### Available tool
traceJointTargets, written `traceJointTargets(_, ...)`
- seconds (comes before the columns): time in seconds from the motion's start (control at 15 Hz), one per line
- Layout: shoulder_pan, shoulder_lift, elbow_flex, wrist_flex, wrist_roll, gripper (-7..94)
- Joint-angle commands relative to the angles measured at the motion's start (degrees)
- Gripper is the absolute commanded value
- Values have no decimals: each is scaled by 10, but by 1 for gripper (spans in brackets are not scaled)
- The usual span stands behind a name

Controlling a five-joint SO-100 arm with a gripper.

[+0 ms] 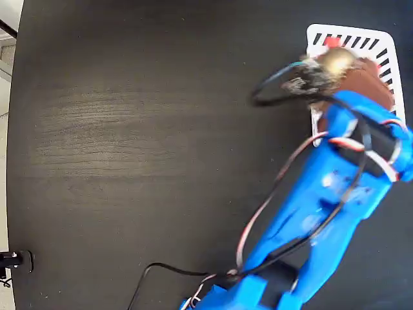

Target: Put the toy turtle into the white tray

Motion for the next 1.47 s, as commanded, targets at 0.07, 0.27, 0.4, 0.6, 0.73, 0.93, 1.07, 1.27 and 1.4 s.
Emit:
traceJointTargets(0.07, 39, -71, -126, 14, 21, 0)
traceJointTargets(0.27, 47, -159, -197, 14, 19, 0)
traceJointTargets(0.4, 47, -201, -236, 14, 22, 2)
traceJointTargets(0.6, 47, -238, -272, 14, 20, 32)
traceJointTargets(0.73, 52, -253, -275, 14, 16, 46)
traceJointTargets(0.93, 54, -269, -273, 14, 7, 60)
traceJointTargets(1.07, 56, -270, -272, 14, 4, 60)
traceJointTargets(1.27, 56, -265, -271, 14, 11, 60)
traceJointTargets(1.4, 54, -200, -238, 15, 7, 59)
